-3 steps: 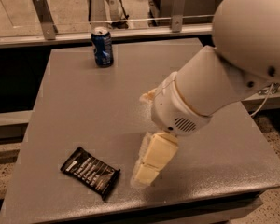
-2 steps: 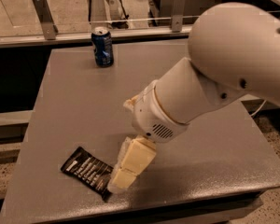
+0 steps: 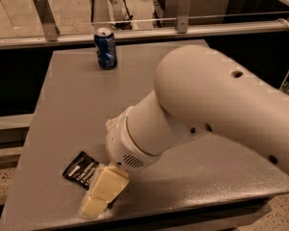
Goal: Move rxbar chocolate near rxbar blueberry
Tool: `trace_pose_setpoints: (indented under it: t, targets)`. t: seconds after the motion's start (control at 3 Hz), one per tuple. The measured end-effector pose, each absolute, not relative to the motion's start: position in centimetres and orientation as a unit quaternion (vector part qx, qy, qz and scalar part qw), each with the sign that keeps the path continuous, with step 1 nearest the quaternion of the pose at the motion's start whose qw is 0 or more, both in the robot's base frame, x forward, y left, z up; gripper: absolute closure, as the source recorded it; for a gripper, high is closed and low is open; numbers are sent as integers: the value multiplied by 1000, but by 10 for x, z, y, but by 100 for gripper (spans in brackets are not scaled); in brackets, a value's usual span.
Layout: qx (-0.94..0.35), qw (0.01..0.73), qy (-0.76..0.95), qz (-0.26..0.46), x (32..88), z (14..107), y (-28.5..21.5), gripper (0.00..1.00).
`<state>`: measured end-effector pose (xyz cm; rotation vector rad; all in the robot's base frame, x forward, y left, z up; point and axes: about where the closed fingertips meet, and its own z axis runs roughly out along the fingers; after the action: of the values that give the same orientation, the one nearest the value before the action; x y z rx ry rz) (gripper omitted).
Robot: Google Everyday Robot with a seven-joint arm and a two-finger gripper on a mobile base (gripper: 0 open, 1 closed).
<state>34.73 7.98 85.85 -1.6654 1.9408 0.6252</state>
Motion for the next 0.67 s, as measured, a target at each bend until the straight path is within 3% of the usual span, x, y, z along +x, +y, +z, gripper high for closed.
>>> trace_pose_setpoints:
  t: [0.67]
  targets:
    - [-598, 266, 725, 216, 356, 830, 100, 0]
